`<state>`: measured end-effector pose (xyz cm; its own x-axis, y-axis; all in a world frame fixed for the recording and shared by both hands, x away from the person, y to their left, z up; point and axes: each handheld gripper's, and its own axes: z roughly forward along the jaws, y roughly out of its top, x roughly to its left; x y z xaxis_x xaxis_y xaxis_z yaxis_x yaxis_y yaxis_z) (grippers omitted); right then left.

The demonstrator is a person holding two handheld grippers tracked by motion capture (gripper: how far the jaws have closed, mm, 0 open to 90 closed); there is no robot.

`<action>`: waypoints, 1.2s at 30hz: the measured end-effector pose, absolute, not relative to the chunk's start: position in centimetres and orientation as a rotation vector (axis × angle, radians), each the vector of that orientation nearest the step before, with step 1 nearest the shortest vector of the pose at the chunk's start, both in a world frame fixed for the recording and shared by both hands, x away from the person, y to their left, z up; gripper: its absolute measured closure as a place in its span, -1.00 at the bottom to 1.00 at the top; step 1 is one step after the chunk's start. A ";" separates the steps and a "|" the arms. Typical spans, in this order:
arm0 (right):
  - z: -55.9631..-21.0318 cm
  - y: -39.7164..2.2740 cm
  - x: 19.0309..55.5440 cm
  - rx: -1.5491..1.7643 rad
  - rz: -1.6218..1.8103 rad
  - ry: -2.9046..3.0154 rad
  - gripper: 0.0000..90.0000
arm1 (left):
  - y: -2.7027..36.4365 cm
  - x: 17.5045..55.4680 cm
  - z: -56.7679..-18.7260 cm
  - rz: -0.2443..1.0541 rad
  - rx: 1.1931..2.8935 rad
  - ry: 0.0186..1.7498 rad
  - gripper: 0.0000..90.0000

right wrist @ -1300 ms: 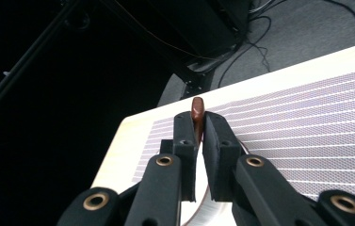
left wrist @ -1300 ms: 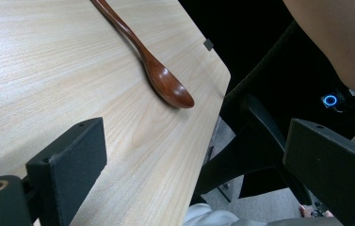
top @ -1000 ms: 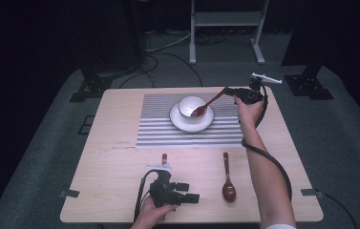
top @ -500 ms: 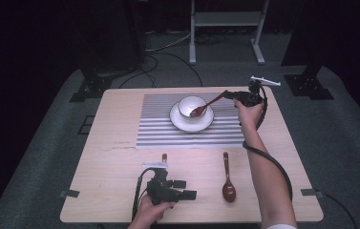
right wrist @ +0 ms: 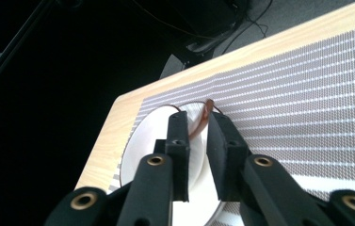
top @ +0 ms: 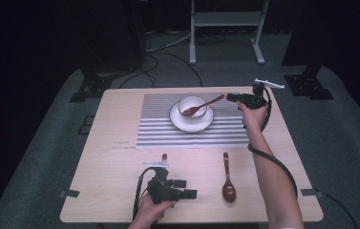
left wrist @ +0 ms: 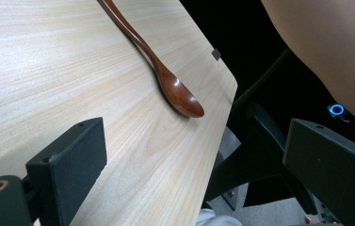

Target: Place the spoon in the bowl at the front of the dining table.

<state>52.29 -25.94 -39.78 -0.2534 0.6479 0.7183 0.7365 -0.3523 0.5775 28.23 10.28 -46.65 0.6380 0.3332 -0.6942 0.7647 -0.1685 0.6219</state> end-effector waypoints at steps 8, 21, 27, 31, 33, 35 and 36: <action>-40.3 -27.2 51.0 -1.843 -1.677 -1.746 0.61 | 10.5 28.2 -46.7 -0.479 1.767 0.887 -0.88; -40.2 -27.3 49.1 -1.734 -1.618 -1.839 0.41 | 11.0 28.2 -46.5 -0.448 1.762 0.899 -0.88; -40.7 -27.4 48.3 -1.693 -1.588 -1.870 0.30 | 11.2 28.3 -46.5 -0.442 1.760 0.903 -0.88; -40.8 -27.4 48.0 -1.680 -1.587 -1.875 0.25 | 11.2 28.3 -46.5 -0.439 1.760 0.904 -0.88; -40.8 -27.3 47.8 -1.674 -1.582 -1.880 0.18 | 11.3 28.2 -46.5 -0.437 1.763 0.904 -0.88; -40.9 -27.3 47.6 -1.662 -1.573 -1.891 0.14 | 11.3 28.3 -46.5 -0.435 1.765 0.903 -0.88; -40.9 -27.2 47.5 -1.654 -1.568 -1.898 0.12 | 11.3 28.3 -46.5 -0.433 1.766 0.902 -0.88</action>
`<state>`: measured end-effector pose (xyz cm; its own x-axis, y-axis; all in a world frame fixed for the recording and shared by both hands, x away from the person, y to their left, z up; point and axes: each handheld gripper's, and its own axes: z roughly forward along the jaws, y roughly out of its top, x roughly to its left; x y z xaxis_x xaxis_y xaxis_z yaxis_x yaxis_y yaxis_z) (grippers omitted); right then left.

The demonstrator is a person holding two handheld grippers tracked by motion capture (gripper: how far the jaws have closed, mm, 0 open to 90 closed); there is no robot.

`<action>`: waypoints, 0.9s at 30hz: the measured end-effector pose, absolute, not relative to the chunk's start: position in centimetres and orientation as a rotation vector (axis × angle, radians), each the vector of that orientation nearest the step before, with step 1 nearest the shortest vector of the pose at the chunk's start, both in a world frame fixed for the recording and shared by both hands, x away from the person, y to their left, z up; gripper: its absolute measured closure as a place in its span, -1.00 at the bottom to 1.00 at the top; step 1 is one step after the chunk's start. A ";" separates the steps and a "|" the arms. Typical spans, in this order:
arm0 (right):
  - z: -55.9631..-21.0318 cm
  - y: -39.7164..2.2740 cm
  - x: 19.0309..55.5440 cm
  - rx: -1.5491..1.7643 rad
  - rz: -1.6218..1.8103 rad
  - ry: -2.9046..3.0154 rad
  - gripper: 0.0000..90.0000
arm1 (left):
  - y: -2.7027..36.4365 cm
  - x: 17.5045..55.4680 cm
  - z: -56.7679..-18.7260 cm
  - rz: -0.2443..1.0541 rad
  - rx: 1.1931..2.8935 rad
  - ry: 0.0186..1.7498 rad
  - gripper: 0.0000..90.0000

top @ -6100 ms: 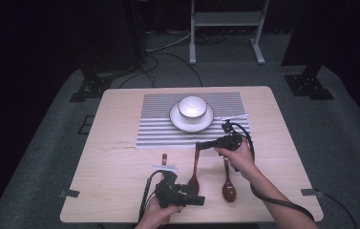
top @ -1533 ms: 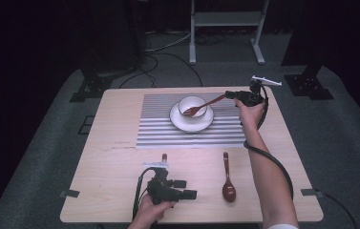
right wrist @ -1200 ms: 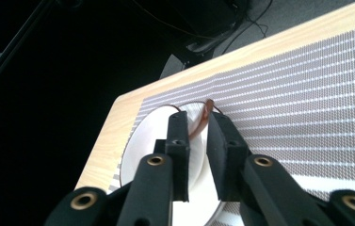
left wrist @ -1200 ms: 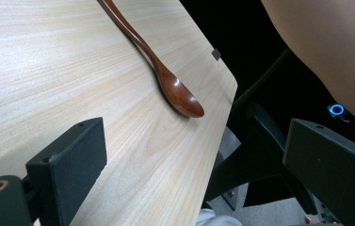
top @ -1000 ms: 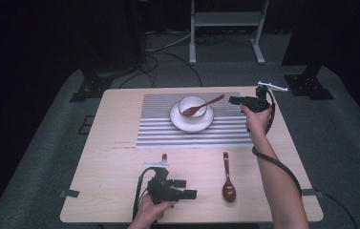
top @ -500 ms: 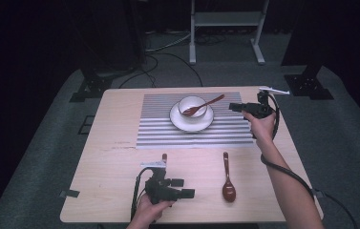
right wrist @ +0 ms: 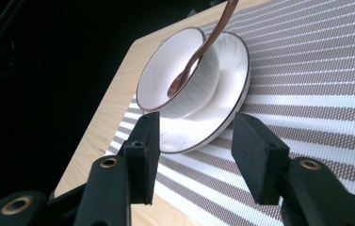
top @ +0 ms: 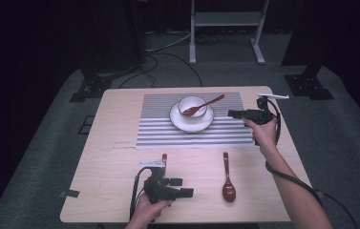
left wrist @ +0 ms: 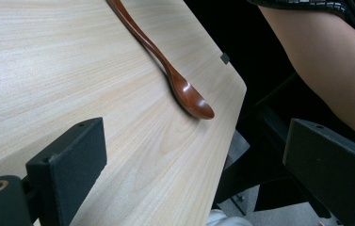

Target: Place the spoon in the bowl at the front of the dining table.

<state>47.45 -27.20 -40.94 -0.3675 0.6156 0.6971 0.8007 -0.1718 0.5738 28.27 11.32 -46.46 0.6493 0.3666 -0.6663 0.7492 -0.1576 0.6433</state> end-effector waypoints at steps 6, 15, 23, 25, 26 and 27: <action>-41.1 -26.8 46.9 -1.618 -1.550 -1.920 0.03 | 11.4 28.3 -46.4 -0.429 1.765 0.903 -0.88; -41.4 -26.5 46.1 -1.581 -1.526 -1.943 -0.05 | 11.4 28.3 -46.5 -0.427 1.767 0.904 -0.88; -41.9 -26.3 45.5 -1.555 -1.498 -1.950 -0.09 | 11.4 28.3 -46.5 -0.426 1.768 0.906 -0.88; -42.0 -26.3 45.3 -1.547 -1.493 -1.953 -0.10 | 11.4 28.3 -46.5 -0.426 1.767 0.907 -0.88; -42.0 -26.2 45.2 -1.542 -1.494 -1.948 -0.10 | 11.4 28.3 -46.5 -0.426 1.767 0.907 -0.88; -42.1 -26.2 45.1 -1.536 -1.490 -1.947 -0.11 | 11.4 28.3 -46.5 -0.426 1.768 0.907 -0.88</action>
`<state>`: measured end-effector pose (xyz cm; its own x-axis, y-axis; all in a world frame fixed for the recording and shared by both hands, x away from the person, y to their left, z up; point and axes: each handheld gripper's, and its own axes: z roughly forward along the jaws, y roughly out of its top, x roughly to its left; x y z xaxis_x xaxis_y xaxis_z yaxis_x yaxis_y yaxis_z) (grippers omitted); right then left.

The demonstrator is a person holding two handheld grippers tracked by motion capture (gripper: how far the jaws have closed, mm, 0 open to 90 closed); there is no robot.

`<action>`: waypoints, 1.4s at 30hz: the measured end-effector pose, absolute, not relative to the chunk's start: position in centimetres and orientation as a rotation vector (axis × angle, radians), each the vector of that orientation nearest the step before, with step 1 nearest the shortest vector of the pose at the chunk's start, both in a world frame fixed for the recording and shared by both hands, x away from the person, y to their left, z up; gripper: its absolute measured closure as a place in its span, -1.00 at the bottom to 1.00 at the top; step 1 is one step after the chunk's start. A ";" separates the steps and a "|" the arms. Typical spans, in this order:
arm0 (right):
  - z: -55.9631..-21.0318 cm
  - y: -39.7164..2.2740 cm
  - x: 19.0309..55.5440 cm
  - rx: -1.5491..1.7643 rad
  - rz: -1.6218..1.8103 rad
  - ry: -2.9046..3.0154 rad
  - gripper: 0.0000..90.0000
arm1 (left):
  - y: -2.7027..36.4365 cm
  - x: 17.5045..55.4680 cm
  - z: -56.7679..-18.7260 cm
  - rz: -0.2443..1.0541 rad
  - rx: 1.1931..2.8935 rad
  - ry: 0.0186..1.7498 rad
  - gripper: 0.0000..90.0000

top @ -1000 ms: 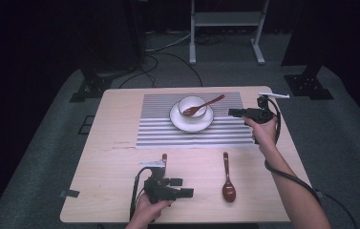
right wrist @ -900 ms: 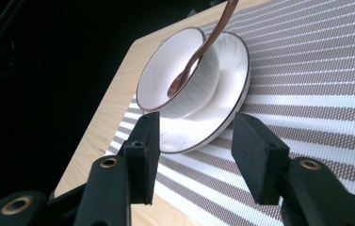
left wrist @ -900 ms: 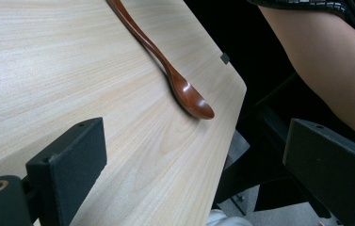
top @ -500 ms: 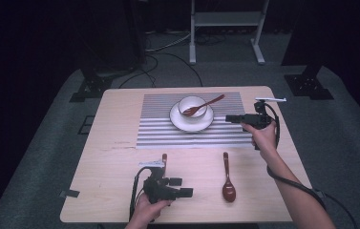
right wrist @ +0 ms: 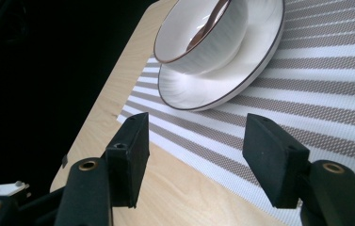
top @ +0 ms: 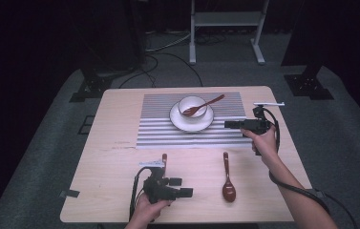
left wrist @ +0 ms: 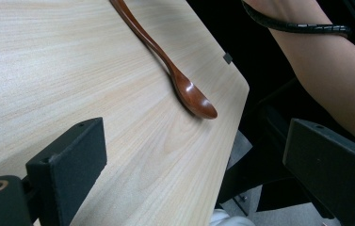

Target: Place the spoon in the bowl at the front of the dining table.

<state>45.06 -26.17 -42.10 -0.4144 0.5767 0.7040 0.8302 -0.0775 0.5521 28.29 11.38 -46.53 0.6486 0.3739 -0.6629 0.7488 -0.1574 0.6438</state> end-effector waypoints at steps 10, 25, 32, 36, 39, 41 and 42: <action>-42.6 -25.7 44.2 -1.500 -1.464 -1.965 -0.12 | 11.3 28.3 -46.6 -0.423 1.770 0.912 -0.88; -43.8 -25.7 42.7 -1.469 -1.428 -1.961 -0.15 | 11.4 28.3 -46.6 -0.422 1.773 0.915 -0.88; -44.1 -25.5 42.2 -1.449 -1.413 -1.958 -0.15 | 11.3 28.3 -46.6 -0.422 1.779 0.911 -0.88; -44.2 -25.4 41.8 -1.439 -1.404 -1.965 -0.16 | 11.4 28.3 -46.7 -0.423 1.780 0.910 -0.88; -44.4 -25.4 41.6 -1.434 -1.397 -1.967 -0.16 | 11.4 28.3 -46.7 -0.422 1.781 0.910 -0.88; -44.5 -25.3 41.4 -1.429 -1.396 -1.969 -0.16 | 11.4 28.3 -46.7 -0.423 1.780 0.911 -0.88; -44.5 -25.3 41.4 -1.427 -1.396 -1.971 -0.17 | 11.4 28.3 -46.7 -0.423 1.781 0.911 -0.88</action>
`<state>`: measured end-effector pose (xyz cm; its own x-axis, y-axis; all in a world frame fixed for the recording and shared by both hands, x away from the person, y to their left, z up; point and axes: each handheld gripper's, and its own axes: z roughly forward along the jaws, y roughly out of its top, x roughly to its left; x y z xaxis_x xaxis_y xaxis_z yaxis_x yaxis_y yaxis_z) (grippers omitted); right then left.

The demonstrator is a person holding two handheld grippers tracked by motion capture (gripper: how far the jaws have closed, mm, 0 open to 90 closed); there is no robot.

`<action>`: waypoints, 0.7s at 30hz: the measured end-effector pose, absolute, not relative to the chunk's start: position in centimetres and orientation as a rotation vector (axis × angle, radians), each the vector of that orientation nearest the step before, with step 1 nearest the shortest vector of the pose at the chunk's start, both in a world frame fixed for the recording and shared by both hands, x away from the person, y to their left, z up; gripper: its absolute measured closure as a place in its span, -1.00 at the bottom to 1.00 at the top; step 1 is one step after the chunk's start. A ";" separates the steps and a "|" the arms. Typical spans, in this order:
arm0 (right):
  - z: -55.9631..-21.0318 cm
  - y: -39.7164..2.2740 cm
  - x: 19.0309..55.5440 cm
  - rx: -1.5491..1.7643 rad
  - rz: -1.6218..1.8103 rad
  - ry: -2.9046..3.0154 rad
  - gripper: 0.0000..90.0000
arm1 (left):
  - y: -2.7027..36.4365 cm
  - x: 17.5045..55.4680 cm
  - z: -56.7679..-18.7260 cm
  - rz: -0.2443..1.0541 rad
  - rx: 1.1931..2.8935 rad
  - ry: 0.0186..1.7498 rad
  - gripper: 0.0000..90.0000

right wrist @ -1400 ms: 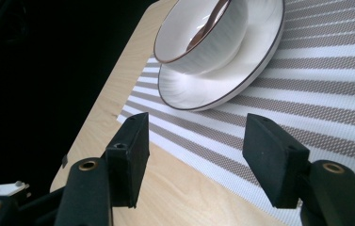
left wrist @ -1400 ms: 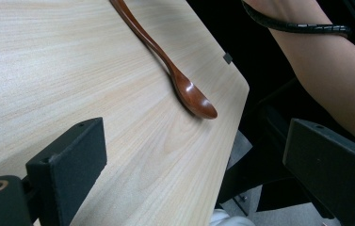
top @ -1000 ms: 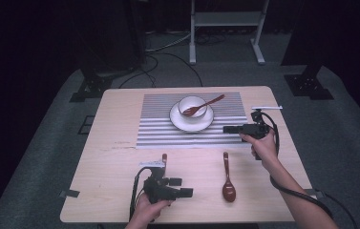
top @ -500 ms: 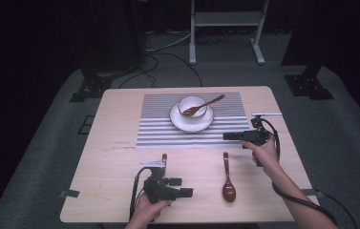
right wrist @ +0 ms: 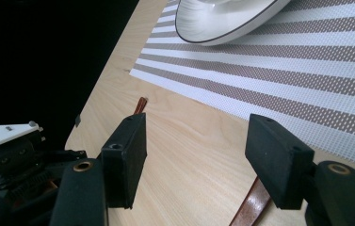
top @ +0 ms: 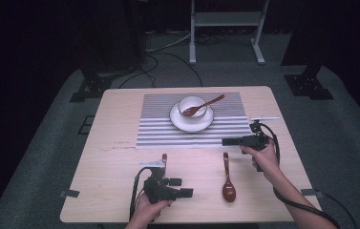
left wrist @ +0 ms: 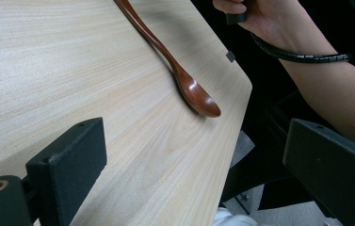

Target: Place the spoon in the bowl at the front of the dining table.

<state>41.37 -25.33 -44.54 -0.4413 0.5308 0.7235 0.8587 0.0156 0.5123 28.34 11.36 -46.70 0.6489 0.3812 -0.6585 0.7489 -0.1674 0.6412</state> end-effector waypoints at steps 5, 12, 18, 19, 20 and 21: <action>-44.9 -25.2 40.9 -1.415 -1.394 -1.965 -0.17 | 11.3 28.4 -46.7 -0.421 1.782 0.910 -0.88; -45.3 -25.0 40.1 -1.395 -1.387 -1.958 -0.17 | 11.3 28.3 -46.7 -0.422 1.782 0.911 -0.88; -45.5 -24.8 39.4 -1.374 -1.388 -1.960 -0.17 | 11.4 28.3 -46.7 -0.420 1.783 0.911 -0.88; -45.5 -24.8 39.2 -1.369 -1.390 -1.960 -0.17 | 11.4 28.3 -46.7 -0.420 1.783 0.911 -0.88; -45.5 -24.8 39.1 -1.367 -1.390 -1.963 -0.17 | 11.3 28.3 -46.7 -0.420 1.781 0.912 -0.88; -45.5 -24.7 39.0 -1.364 -1.391 -1.963 -0.17 | 11.3 28.3 -46.7 -0.420 1.780 0.913 -0.88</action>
<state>39.04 -24.74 -45.51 -0.4605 0.4912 0.7394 0.8603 0.0419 0.5080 28.32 11.33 -46.75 0.6484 0.3832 -0.6578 0.7490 -0.1658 0.6415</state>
